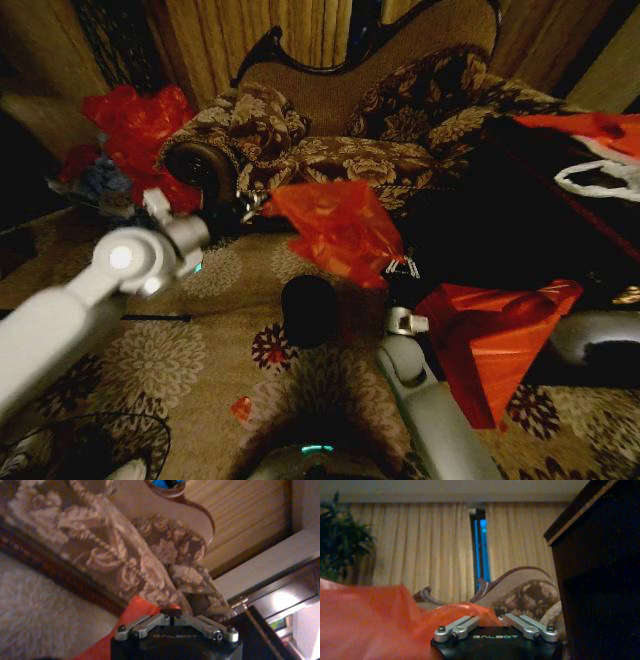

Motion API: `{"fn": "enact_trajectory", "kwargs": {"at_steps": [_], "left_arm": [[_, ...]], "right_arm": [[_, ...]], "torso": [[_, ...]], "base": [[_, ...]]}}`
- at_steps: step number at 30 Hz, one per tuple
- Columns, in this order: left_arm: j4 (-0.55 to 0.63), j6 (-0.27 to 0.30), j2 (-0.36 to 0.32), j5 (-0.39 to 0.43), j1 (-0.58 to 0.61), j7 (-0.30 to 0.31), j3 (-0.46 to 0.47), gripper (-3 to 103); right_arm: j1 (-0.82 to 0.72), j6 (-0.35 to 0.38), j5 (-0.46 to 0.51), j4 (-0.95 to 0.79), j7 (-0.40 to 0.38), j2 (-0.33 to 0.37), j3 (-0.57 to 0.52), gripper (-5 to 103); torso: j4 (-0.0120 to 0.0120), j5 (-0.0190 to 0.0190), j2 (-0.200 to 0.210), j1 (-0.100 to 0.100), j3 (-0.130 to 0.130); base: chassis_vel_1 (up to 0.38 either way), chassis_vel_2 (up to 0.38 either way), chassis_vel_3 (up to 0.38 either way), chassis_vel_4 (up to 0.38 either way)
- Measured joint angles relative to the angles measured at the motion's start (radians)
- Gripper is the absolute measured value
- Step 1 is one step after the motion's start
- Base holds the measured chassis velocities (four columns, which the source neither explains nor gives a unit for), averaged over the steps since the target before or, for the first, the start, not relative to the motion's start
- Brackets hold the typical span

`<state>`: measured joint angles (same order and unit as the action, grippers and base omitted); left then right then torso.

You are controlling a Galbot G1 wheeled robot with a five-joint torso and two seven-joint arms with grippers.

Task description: Place a garbage bag over the trash bin.

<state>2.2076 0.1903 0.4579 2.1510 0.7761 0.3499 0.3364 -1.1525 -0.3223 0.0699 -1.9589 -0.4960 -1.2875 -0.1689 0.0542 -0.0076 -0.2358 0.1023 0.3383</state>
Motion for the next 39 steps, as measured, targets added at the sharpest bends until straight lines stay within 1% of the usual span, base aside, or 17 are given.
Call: {"fn": "enact_trajectory", "kwargs": {"at_steps": [3,8,10,13,16,17,18,21,23,25,29,35,37,39], "left_arm": [[0.01,0.002,0.015,-0.014,0.081,0.014,0.031,0],[-0.014,0.005,0.022,-0.041,0.125,0.026,0.032,0],[-0.032,0.01,0.036,-0.055,0.175,0.055,0.04,0],[-0.041,0.016,0.045,-0.068,0.212,0.067,0.057,0],[-0.066,0.034,0.061,-0.104,0.356,0.073,0.129,0],[-0.07,0.038,0.065,-0.115,0.391,0.073,0.145,0],[-0.07,0.038,0.065,-0.115,0.391,0.073,0.145,0],[-0.087,0.055,0.085,-0.162,0.506,0.07,0.212,0],[-0.091,0.058,0.088,-0.168,0.52,0.069,0.221,0],[-0.107,0.065,0.104,-0.197,0.572,0.066,0.254,0],[-0.11,0.072,0.121,-0.209,0.614,0.068,0.284,0],[-0.105,0.073,0.135,-0.206,0.66,0.068,0.339,0],[-0.096,0.075,0.148,-0.196,0.697,0.066,0.366,0],[-0.092,0.076,0.151,-0.189,0.707,0.066,0.372,0]], "right_arm": [[-0.082,-0.023,-0.026,-0.017,0.012,0.011,0.024,0],[-0.126,-0.05,-0.05,-0.007,0.03,0.007,0.055,0],[-0.142,-0.07,-0.071,0.015,0.036,0.001,0.079,0],[-0.153,-0.075,-0.078,0.023,0.04,0.0,0.098,0],[-0.169,-0.088,-0.092,0.045,0.049,0.003,0.139,0],[-0.172,-0.093,-0.097,0.05,0.052,0.004,0.147,0],[-0.172,-0.093,-0.097,0.05,0.052,0.004,0.147,0],[-0.187,-0.11,-0.109,0.073,0.063,0.009,0.177,0],[-0.189,-0.113,-0.111,0.076,0.064,0.01,0.182,0],[-0.198,-0.137,-0.129,0.103,0.075,0.009,0.208,0],[-0.207,-0.148,-0.138,0.114,0.082,0.007,0.238,0],[-0.227,-0.149,-0.138,0.099,0.096,0.022,0.271,0],[-0.228,-0.141,-0.137,0.096,0.101,0.026,0.29,0],[-0.228,-0.138,-0.137,0.097,0.101,0.027,0.294,0]], "torso": [[0.0005,0.0005,0.0,0.0,0.0],[0.0003,0.0004,0.0,0.0,0.0],[0.0003,0.0001,0.0,0.0,0.0],[0.0004,0.0001,0.0,0.0,0.0],[0.0002,0.0002,0.0,0.0,0.0],[0.0001,0.0001,0.0,0.0,0.0],[0.0001,0.0001,0.0,0.0,0.0],[0.0001,0.0001,0.0,0.0,0.0],[0.0002,0.0001,0.0,0.0,0.0],[0.0001,0.0003,0.0,0.0,0.0],[0.0002,0.0002,0.0,0.0,0.0],[0.0003,0.0002,0.0,0.0,0.0],[0.0,-0.0011,0.0,0.0,0.0],[-0.0001,-0.0013,0.0,0.0,0.0]], "base": [[0.0,0.0,0.0,0.0],[0.0,0.0,0.0,0.0],[0.0,0.0,0.0,0.0],[0.0,0.0,0.0,0.0],[0.0,0.0,0.0,0.0],[0.0,0.0,0.0,0.0],[0.0,0.0,0.0,0.0],[0.0,0.0,0.0,0.0],[0.0,0.0,0.0,0.0],[0.0,0.0,0.0,0.0],[0.0,0.0,0.0,0.0],[0.0,0.0,0.0,0.0],[0.0,0.0,0.0,0.0],[0.0,0.0,0.0,0.0]]}}
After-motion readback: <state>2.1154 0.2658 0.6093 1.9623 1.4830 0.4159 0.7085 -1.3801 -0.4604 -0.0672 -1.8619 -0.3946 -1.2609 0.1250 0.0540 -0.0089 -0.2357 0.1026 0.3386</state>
